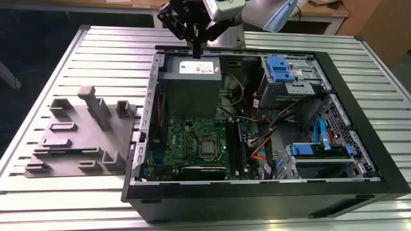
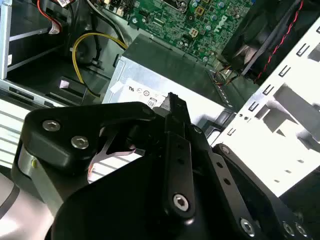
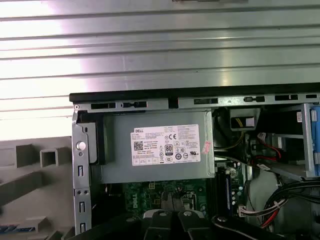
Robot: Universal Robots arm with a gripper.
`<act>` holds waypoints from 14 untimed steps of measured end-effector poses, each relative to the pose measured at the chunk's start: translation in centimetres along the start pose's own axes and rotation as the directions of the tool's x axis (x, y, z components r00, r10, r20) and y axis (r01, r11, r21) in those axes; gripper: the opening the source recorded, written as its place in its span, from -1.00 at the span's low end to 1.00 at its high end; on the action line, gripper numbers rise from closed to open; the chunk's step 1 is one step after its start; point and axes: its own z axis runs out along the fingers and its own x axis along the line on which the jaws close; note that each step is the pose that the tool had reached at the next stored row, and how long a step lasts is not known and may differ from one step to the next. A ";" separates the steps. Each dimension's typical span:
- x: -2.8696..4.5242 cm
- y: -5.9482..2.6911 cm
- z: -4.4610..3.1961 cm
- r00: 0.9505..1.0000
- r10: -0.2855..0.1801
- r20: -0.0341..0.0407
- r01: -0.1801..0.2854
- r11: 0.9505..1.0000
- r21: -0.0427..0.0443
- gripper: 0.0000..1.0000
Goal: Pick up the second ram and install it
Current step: 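Reach for the second ram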
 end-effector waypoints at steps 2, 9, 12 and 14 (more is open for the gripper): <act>0.00 0.00 0.00 1.000 0.000 0.000 0.000 1.000 0.000 -0.86; 0.00 0.00 0.00 1.000 0.000 0.000 0.000 1.000 0.000 -0.86; 0.01 0.00 0.00 1.000 0.000 0.000 0.000 1.000 0.000 -0.86; 0.10 -0.01 0.00 1.000 0.000 0.000 0.000 1.000 0.000 -0.86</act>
